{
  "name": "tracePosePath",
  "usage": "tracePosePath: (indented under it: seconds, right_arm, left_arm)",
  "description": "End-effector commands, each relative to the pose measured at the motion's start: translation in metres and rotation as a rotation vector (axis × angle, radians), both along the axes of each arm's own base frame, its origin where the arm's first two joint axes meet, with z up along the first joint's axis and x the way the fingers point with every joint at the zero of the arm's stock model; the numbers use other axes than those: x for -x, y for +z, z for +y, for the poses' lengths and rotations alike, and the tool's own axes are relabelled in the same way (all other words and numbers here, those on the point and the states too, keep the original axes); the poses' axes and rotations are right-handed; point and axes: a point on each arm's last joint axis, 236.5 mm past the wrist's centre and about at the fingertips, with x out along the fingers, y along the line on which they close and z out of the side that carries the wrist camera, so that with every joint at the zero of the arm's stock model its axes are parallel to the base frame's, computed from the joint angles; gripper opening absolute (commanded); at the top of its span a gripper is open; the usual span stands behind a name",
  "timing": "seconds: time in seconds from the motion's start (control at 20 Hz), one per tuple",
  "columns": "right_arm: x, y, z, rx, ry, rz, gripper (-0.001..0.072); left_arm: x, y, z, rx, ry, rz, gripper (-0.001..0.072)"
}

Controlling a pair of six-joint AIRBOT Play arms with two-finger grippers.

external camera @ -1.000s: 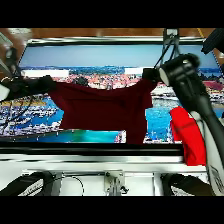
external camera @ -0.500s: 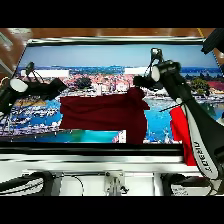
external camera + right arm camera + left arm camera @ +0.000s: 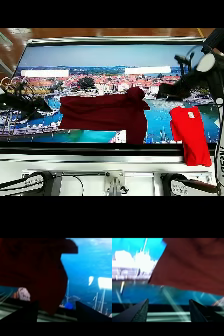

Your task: Fold the shirts.

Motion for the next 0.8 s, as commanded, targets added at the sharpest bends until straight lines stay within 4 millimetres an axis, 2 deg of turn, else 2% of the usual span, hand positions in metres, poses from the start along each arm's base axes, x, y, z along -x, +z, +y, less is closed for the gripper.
tracePosePath:
  seconds: [0.0, 0.1, 0.2, 0.35, 0.5, 0.55, 0.6, 0.75]
  right_arm:
    - [0.043, -0.017, 0.016, -0.238, 0.005, 0.169, 0.0585]
    - [0.045, -0.034, 0.016, -0.229, -0.018, 0.181, 0.0585]
    - [0.038, -0.042, 0.018, -0.223, -0.046, 0.159, 0.0585]
    - [0.028, -0.044, 0.023, -0.214, -0.060, 0.121, 0.0585]
    - [0.028, -0.043, 0.027, -0.222, -0.061, 0.122, 0.0585]
    - [0.028, -0.043, 0.027, -0.221, -0.060, 0.125, 0.0585]
    - [0.028, -0.043, 0.027, -0.222, -0.061, 0.123, 0.0585]
    - [0.027, -0.044, 0.026, -0.220, -0.062, 0.120, 0.0585]
  left_arm:
    - [0.030, -0.040, 0.002, 0.005, 0.008, 0.077, 0.0600]
    - [0.026, -0.051, -0.004, 0.023, 0.040, 0.051, 0.0599]
    - [0.024, -0.059, -0.012, 0.038, 0.023, 0.056, 0.0599]
    - [0.024, -0.074, -0.021, 0.045, 0.003, 0.090, 0.0598]
    - [0.018, -0.085, -0.025, 0.036, 0.002, 0.085, 0.0595]
    - [0.015, -0.087, -0.025, 0.037, 0.009, 0.077, 0.0571]
    - [0.013, -0.089, -0.027, 0.041, 0.009, 0.072, 0.0518]
    - [0.010, -0.095, -0.036, 0.059, 0.014, 0.076, 0.0518]
